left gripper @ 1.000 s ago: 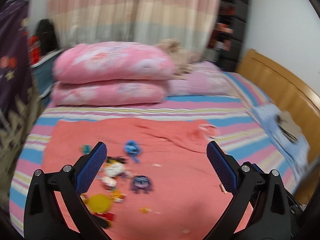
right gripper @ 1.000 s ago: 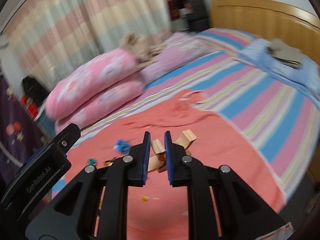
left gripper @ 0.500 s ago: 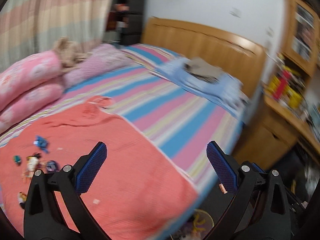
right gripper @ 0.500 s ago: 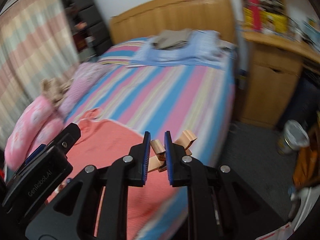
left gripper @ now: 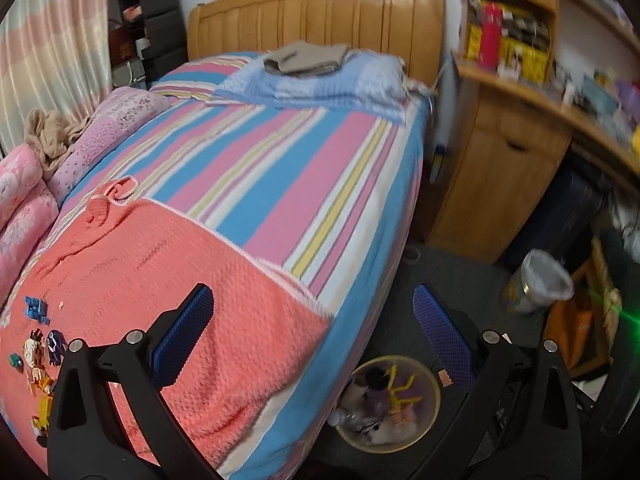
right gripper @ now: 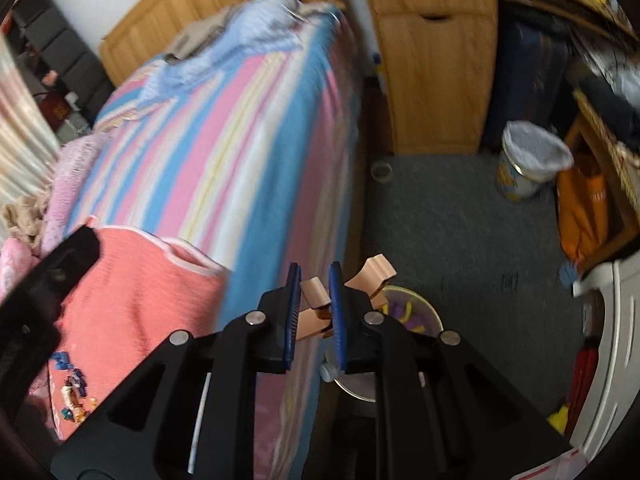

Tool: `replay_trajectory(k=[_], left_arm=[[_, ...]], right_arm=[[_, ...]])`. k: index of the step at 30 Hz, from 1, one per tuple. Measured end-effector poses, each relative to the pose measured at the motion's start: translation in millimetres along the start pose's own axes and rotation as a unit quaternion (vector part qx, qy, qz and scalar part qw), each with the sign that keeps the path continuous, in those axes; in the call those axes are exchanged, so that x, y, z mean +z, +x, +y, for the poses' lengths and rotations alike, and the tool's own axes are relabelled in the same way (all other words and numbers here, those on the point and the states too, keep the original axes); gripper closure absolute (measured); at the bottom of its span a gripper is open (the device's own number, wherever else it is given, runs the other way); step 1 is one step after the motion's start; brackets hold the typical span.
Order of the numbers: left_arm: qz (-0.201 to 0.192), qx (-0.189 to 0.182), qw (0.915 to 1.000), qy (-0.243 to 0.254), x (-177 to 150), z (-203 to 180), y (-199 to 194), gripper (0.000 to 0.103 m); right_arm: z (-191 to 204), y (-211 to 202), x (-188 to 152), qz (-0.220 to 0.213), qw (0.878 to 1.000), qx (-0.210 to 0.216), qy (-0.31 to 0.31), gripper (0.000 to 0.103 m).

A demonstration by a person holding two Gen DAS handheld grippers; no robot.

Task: Collect trash
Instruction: 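Carry the wooden piece with the right tool over the wastebasket, then open the right tool to drop the wooden piece into the wastebasket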

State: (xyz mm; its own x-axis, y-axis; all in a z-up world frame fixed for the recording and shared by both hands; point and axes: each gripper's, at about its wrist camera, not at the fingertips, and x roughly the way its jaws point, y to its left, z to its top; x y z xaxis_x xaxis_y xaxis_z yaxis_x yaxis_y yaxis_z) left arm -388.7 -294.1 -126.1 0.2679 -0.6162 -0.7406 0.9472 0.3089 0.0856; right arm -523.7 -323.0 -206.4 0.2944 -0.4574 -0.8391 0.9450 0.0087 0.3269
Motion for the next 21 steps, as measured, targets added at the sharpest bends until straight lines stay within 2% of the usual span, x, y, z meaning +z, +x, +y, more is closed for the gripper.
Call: replay_trajectory(k=[5, 7, 8, 9, 16, 21], left_arm=[[0.026, 0.016, 0.9994, 0.016, -18.1, -1.7, 23.0, 0.005], [0.030, 0.023, 0.9991, 0.019, -22.9, -0.6, 27.7, 0.005], [0.035, 0.025, 0.9989, 0.019, -25.3, 0.7, 30.5, 0.005], [0.041, 0.027, 0.9987, 0.017, -27.8, 3.4, 33.5, 0.005], [0.052, 0.047, 0.9975, -0.011, -28.9, 28.4, 34.9, 0.005], [0.043, 0.060, 0.9963, -0.043, -17.3, 55.7, 23.9, 0.005]], right_arm=[[-10.4, 33.1, -13.0, 0.020, 1.000, -0.016, 0.018, 0.088], [-11.4, 44.1, -16.9, 0.029, 0.999, -0.026, 0.022, 0.076], [-11.7, 45.9, -17.4, 0.029, 0.999, -0.030, 0.022, 0.065], [-11.1, 46.8, -17.4, 0.029, 0.999, -0.035, 0.020, 0.059], [-7.2, 39.7, -11.0, 0.029, 0.999, -0.032, 0.032, 0.058], [21.9, 22.1, 0.0, 0.019, 1.000, -0.006, 0.000, 0.058]])
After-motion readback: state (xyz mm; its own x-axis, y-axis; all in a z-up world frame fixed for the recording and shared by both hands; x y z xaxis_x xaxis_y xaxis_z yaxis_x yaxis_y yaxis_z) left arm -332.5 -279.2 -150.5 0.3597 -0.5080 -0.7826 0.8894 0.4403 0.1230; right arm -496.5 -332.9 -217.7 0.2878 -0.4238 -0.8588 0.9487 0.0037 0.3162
